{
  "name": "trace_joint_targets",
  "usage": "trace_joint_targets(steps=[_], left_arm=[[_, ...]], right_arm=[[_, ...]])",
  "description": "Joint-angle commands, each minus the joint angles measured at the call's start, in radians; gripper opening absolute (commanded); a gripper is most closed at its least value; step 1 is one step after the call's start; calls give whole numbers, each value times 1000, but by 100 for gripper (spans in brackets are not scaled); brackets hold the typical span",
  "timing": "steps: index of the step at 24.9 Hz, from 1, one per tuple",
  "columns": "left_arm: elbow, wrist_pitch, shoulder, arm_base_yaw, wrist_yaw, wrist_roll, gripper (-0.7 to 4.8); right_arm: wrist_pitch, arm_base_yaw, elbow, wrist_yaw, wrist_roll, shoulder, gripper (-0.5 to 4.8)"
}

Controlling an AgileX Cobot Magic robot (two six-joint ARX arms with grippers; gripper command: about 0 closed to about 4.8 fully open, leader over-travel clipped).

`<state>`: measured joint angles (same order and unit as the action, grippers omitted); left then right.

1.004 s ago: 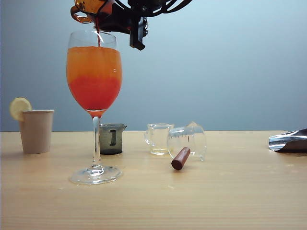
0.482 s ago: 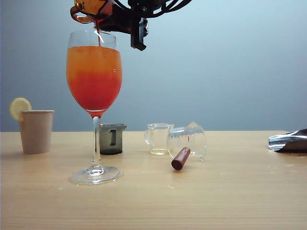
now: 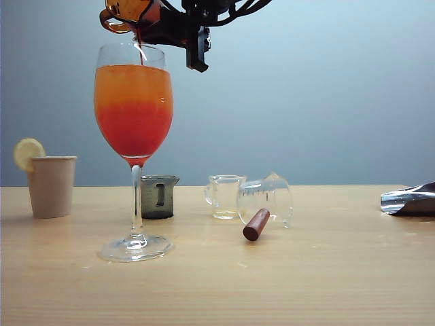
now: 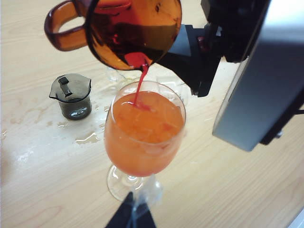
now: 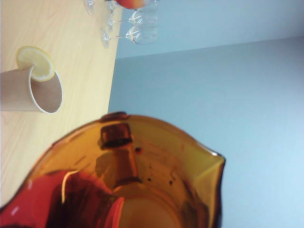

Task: Pick up the fourth measuring cup from the left, pour the grenadine inside into the goblet, and finally put the measuring cup back in its original place.

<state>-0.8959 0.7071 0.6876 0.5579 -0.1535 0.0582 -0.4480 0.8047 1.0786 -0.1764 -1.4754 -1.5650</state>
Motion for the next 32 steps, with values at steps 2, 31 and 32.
trace_joint_targets(steps=[2,31,32], left_arm=[[-2,-13,-3,0,-4,2,-5],[-2,-13,-3,0,-4,2,-5],[-2,-13,-3,0,-4,2,-5]], right_arm=[[-35,2,9,-5,-7,8,147],[-35,9,9,-5,-175,8,147],[-35,10,9,-5,-179,8,147]])
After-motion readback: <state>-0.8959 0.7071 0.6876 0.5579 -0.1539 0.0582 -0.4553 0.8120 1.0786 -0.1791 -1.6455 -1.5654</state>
